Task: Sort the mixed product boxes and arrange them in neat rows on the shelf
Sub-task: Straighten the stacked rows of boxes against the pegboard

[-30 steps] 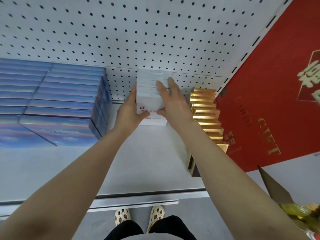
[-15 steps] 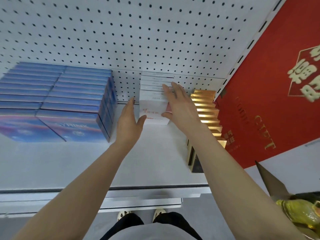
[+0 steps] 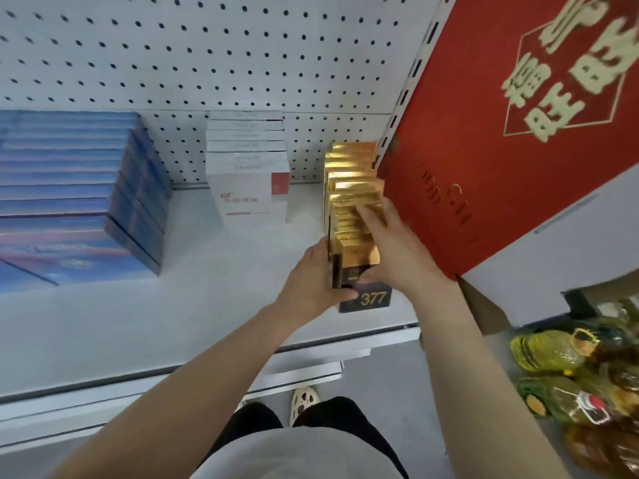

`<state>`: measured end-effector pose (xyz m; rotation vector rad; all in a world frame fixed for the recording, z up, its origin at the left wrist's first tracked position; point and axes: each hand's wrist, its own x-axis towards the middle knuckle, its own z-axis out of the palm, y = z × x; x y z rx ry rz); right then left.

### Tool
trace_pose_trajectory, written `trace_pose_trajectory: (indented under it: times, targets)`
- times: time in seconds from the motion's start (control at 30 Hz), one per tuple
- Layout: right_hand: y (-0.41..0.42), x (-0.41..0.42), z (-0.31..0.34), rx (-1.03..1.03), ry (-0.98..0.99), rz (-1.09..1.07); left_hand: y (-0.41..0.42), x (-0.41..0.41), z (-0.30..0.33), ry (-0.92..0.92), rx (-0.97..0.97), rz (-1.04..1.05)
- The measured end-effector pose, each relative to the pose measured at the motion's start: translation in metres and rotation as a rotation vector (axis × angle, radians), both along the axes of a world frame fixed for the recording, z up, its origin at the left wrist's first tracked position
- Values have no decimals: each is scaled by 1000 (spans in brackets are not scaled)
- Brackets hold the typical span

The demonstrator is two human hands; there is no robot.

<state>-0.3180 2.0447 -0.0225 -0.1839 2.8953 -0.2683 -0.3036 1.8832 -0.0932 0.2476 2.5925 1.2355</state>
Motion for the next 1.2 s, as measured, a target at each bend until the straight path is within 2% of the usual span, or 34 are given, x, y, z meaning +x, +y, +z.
trace_pose_trajectory:
  times: [0.17,0.27,0.43,0.5,0.6,0.73,0.87,0.97,1.2]
  targets:
    - [4,-10,-15,-40,272,0,14,-11,-9,266,-8,91]
    - [-3,-24,-29,-139,455,11,15,-33,-10,418,31,191]
    - [0,-39,-33,-231,522,27,16,-53,-13,446,53,244]
    - [4,-41,-24,-301,544,-8,14,-53,-14,384,105,243]
    - [4,-65,-13,-381,522,-137,13,-63,-4,167,220,223]
    - [3,-123,-10,-384,269,-261,11,-84,6,21,275,90]
    - [1,-151,-13,-388,64,-255,8,-102,9,-159,436,-30]
    - [3,-155,-16,-392,44,-240,8,-109,2,-207,504,-89]
    - [3,-154,-13,-418,83,-115,9,-107,-1,-152,552,-108]
